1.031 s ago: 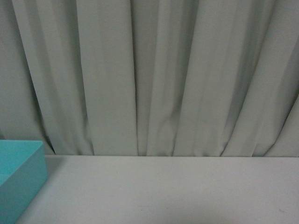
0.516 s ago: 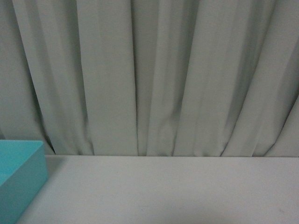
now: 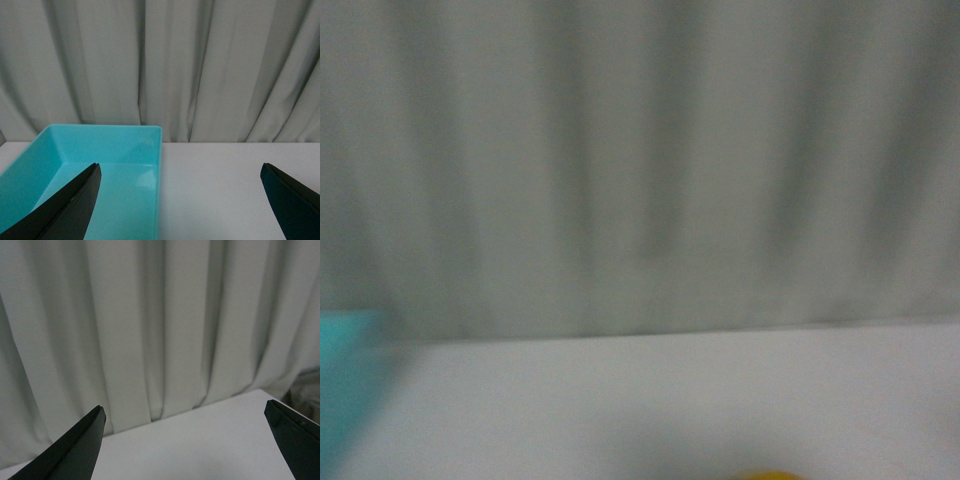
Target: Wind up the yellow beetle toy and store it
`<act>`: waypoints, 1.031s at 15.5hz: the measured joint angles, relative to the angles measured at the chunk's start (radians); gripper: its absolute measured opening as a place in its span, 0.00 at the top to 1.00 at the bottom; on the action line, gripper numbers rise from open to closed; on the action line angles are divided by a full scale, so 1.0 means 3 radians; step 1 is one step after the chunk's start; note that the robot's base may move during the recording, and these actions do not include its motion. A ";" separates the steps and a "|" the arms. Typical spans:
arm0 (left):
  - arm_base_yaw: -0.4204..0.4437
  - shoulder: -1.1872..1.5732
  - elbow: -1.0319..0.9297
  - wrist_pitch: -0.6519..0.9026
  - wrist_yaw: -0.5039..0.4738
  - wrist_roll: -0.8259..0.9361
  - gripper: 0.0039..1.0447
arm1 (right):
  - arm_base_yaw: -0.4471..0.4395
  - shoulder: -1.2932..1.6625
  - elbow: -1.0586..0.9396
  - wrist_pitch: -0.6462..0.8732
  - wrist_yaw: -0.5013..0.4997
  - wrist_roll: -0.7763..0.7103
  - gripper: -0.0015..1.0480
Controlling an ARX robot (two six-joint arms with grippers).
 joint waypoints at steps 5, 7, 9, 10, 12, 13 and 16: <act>0.0000 0.0000 0.0000 0.0000 -0.0008 -0.0001 0.06 | -0.0108 0.1750 0.1021 0.0684 -0.1484 -0.0314 0.06; 0.0000 0.0000 0.0000 -0.0001 -0.0006 -0.0001 0.06 | 0.0011 0.2131 0.1483 0.0340 -0.2149 -0.0641 0.06; 0.0000 0.0000 0.0000 -0.0001 -0.0006 -0.0001 0.06 | 0.0240 0.2394 0.1883 -0.0300 -0.2770 -0.1305 0.06; 0.0000 0.0000 0.0000 -0.0001 -0.0006 -0.0001 0.06 | 0.0309 0.2402 0.1914 -0.0520 -0.2888 -0.1497 0.06; 0.0000 0.0000 0.0000 -0.0001 -0.0006 -0.0001 0.06 | 0.0472 0.2403 0.1944 -0.1325 -0.3283 -0.2166 0.06; 0.0000 0.0000 0.0000 -0.0001 -0.0006 -0.0001 0.06 | 0.0575 0.2443 0.2069 -0.2708 -0.3559 -0.3316 0.06; 0.0000 0.0000 0.0000 -0.0001 -0.0006 -0.0001 0.06 | 0.0573 0.2701 0.2117 -0.3407 -0.3578 -0.4368 0.06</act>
